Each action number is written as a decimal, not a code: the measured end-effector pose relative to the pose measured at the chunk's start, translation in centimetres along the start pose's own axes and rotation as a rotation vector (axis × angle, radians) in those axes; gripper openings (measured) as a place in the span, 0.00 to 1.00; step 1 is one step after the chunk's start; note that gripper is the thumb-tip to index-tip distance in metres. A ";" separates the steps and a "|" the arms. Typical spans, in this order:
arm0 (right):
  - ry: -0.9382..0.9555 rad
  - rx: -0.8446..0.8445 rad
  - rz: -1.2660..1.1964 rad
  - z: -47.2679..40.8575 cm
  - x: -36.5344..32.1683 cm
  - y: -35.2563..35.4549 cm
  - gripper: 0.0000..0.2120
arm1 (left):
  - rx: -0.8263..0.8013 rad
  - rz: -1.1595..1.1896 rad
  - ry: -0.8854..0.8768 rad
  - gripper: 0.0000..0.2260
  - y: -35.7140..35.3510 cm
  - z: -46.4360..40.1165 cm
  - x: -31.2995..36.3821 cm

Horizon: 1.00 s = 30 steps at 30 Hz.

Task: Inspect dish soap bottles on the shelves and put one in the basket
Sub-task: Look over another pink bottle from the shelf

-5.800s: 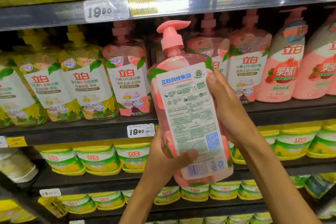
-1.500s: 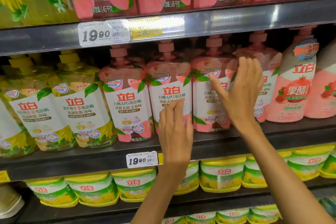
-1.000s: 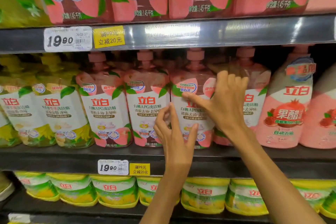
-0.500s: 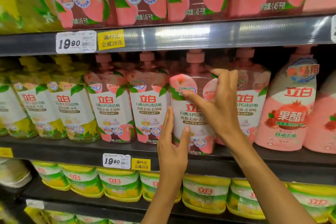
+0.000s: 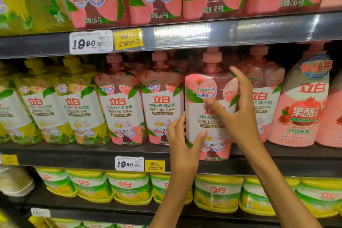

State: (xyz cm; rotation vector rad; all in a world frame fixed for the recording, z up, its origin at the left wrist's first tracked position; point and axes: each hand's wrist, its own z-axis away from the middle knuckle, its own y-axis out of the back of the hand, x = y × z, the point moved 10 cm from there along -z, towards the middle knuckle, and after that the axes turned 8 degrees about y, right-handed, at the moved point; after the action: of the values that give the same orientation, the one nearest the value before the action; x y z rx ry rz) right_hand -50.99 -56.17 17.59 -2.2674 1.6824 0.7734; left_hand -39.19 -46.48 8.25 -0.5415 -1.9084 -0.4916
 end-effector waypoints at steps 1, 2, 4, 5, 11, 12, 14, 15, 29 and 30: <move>-0.011 0.004 -0.013 0.1 0.2 0.1 0.37 | -0.001 -0.012 0.008 0.25 0.0 0.1 -0.1; -0.026 0.014 -0.025 0.2 0.3 0.3 0.38 | 0.008 -0.004 0.011 0.24 0.0 0.2 -0.2; -0.069 0.049 -0.042 0.3 0.8 0.7 0.42 | 0.022 0.052 -0.004 0.21 0.5 0.6 -0.1; -0.086 0.058 -0.052 0.4 0.9 0.7 0.42 | 0.023 0.081 -0.020 0.21 0.7 0.8 0.0; -0.175 -0.038 -0.076 0.0 2.0 -0.1 0.41 | -0.010 0.156 -0.028 0.21 0.6 0.9 0.5; -0.187 -0.045 -0.096 -0.1 2.1 -0.1 0.43 | -0.027 0.169 -0.019 0.22 0.5 0.8 0.4; -0.202 -0.032 -0.143 0.1 1.9 -0.1 0.43 | -0.058 0.188 -0.004 0.24 0.3 1.0 0.3; -0.204 -0.012 -0.164 0.2 1.8 0.1 0.41 | -0.069 0.191 0.001 0.24 0.2 1.2 0.2; -0.512 -0.094 -0.583 4.5 2.8 -0.8 0.30 | -0.249 0.404 0.283 0.17 0.0 5.1 -0.5; -0.533 -0.111 -0.645 4.9 2.9 -1.2 0.27 | -0.260 0.407 0.295 0.17 0.2 5.3 -0.4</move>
State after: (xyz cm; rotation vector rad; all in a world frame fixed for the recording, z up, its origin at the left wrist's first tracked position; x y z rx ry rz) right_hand -50.66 -55.90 11.83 -2.1896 0.6376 1.1654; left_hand -42.85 -43.42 5.88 -0.9481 -1.4143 -0.5212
